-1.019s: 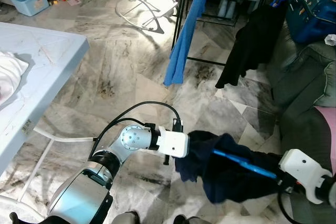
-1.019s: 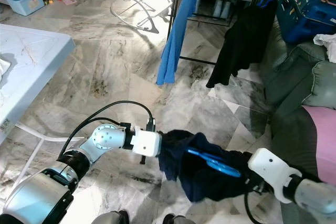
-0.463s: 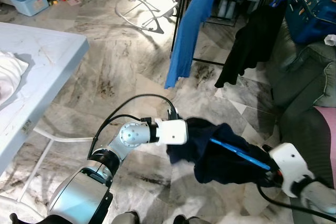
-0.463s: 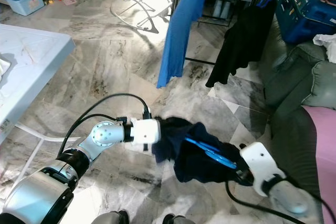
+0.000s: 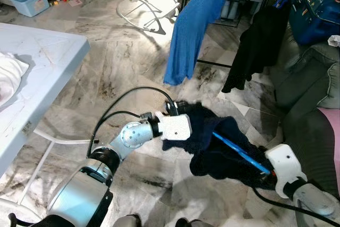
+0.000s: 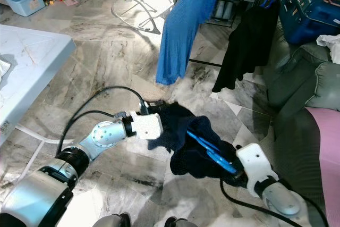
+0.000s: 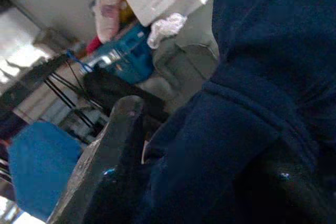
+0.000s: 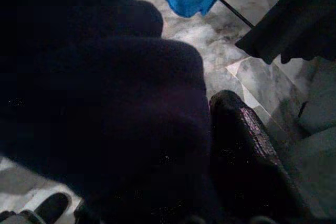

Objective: Hang hanger

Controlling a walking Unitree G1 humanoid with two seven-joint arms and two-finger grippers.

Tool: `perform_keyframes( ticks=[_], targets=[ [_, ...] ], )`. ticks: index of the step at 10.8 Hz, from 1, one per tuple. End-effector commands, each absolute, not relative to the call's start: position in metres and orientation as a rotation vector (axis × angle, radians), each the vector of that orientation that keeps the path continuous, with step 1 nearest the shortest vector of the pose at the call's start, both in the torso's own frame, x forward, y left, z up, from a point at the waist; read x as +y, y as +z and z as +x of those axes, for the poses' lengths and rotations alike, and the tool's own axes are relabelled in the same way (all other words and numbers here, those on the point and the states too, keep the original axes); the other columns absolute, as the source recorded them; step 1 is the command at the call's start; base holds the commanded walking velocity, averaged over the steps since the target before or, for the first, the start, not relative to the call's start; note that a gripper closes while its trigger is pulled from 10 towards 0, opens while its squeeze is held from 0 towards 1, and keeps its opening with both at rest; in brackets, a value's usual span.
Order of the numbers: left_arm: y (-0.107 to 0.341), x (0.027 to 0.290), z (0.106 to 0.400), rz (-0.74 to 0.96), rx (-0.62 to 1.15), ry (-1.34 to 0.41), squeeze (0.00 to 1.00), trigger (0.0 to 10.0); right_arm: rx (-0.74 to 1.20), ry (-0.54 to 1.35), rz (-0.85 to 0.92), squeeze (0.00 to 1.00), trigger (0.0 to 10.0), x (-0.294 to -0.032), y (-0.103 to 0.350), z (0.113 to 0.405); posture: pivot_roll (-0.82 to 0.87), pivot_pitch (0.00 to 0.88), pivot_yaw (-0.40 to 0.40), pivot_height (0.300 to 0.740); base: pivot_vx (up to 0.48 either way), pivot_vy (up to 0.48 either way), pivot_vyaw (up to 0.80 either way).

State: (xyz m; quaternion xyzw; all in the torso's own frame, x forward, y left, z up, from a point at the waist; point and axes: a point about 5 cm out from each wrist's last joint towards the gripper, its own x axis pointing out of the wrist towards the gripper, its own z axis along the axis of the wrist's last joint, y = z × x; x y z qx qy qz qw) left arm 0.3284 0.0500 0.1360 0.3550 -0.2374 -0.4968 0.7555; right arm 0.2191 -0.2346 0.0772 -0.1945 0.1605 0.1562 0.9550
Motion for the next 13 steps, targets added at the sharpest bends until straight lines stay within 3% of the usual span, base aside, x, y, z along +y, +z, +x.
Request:
perform_keyframes(
  ticks=[1, 2, 6, 9, 12, 13],
  targets=[
    [0.157, 0.039, 0.327, 0.755, -0.648, -1.11, 1.0, 10.0, 0.396, 0.298, -0.402, 0.0, 0.0, -0.239, 0.066, 0.213, 0.03, 0.136, -0.09, 0.74, 0.0, 0.0, 0.0],
    [0.138, 0.041, 0.319, 0.809, -0.575, -1.22, 1.0, 10.0, 0.405, 0.292, -0.387, 0.0, 0.0, -0.237, 0.063, 0.214, 0.04, 0.136, -0.088, 0.74, 0.0, 0.0, 0.0],
    [0.105, 0.06, 0.308, 1.016, -0.454, -1.356, 1.0, 10.0, 0.442, 0.28, -0.373, 0.0, 0.0, -0.234, 0.055, 0.21, 0.03, 0.139, -0.091, 0.74, 0.0, 0.0, 0.0],
    [0.105, 0.062, 0.311, 0.953, -0.43, -1.314, 1.0, 10.0, 0.456, 0.178, -0.336, 0.0, 0.0, -0.242, 0.053, 0.213, 0.03, 0.134, -0.098, 0.74, 0.0, 0.0, 0.0],
    [0.084, 0.075, 0.307, 1.059, -0.303, -1.349, 1.0, 10.0, 0.424, -0.074, -0.221, 0.0, 0.0, -0.264, 0.059, 0.222, 0.03, 0.131, -0.092, 0.74, 0.0, 0.0, 0.0],
    [0.086, 0.077, 0.314, 1.006, -0.264, -1.252, 1.0, 10.0, 0.432, -0.129, -0.179, 0.0, 0.0, -0.266, 0.058, 0.222, 0.03, 0.13, -0.085, 0.74, 0.0, 0.0, 0.0]
  ],
)
